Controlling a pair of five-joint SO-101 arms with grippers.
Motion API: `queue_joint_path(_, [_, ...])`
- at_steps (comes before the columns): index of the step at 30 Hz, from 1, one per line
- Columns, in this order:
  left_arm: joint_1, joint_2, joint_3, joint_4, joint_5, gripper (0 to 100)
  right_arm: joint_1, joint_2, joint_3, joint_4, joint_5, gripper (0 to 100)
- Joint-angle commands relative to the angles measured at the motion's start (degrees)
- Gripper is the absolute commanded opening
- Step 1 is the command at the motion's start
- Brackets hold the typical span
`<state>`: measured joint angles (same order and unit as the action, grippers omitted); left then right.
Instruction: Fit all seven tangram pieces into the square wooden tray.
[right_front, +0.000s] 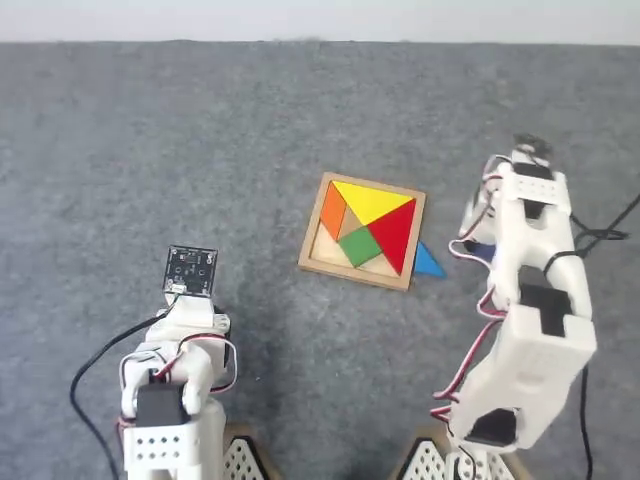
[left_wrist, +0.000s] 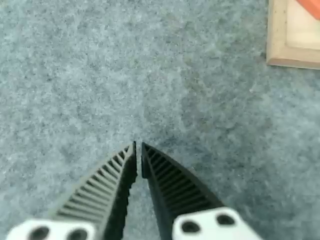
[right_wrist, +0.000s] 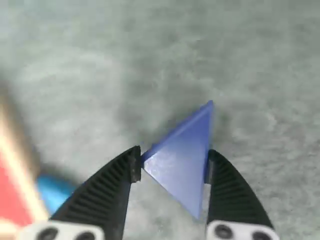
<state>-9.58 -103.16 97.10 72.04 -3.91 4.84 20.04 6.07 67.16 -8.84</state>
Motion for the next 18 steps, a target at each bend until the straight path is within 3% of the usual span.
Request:
queue_joint_path(1, [0.3,-1.0,-0.6,0.2,-0.1,2,-4.4,-8.4,-1.1,3.1,4.7,12.8])
queue_joint_path(14, [0.3,-1.0,-0.6,0.2,-0.1,2,-25.5,-21.2,7.3,5.3,22.5,12.8])
queue_joint_path(18, [0.3,-1.0,-0.6,0.2,-0.1,2,-28.2,-24.1,8.4,6.4,32.5,12.8])
